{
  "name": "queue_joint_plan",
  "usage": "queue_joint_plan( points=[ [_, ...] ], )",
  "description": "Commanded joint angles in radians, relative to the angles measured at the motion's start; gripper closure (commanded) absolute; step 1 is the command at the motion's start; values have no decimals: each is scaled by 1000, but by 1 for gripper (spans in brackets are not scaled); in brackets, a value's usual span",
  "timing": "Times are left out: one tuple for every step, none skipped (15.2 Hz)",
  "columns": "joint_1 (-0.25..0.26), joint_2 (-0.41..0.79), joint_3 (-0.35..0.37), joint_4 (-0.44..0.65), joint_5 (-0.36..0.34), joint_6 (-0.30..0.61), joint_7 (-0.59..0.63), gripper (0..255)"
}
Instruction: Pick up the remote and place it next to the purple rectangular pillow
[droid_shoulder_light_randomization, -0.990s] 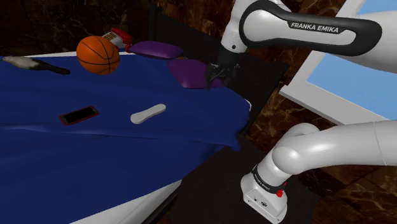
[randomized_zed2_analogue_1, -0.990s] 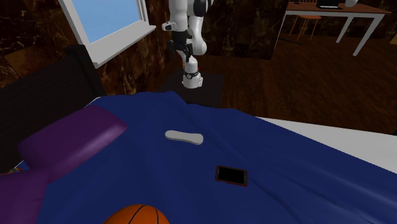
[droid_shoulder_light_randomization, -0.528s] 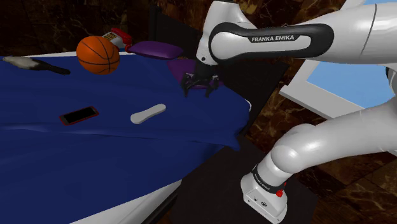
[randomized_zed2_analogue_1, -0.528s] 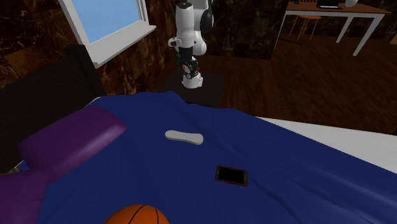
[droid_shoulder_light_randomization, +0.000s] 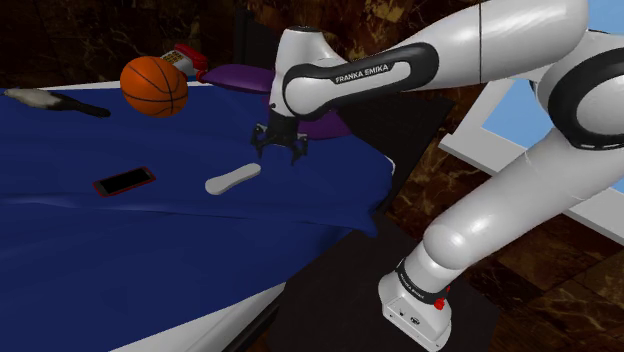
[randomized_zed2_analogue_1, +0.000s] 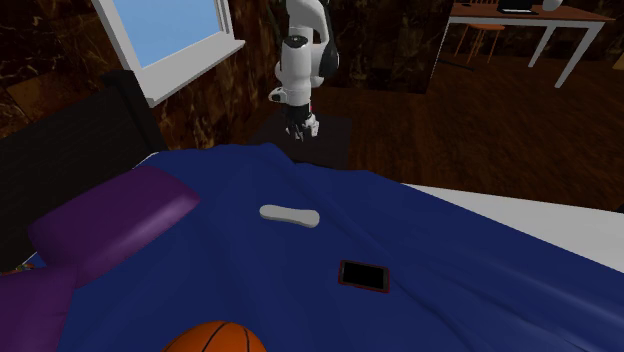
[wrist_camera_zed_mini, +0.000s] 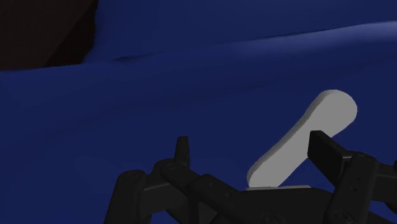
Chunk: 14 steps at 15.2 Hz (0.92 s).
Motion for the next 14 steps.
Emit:
queue_joint_plan(
  points=[
    [-16,94,23,48,-47,37,117,0],
    [-19,140,29,72,-74,52,172,0],
    [-19,186,31,99,-101,65,228,0],
    [-17,232,31,126,-129,76,282,0],
    [-13,278,27,155,-157,85,336,0],
    [-6,322,21,185,-183,93,387,0],
    [2,366,12,216,-207,99,436,0],
    [13,409,0,248,-229,104,483,0],
    [25,451,-13,281,-248,108,527,0],
    [36,492,-26,314,-266,111,568,0],
    [49,532,-41,349,-280,113,608,0],
    [60,571,-56,385,-292,115,645,0],
    [72,610,-72,421,-302,115,680,0],
    [84,648,-87,458,-310,115,713,0]
  ],
)
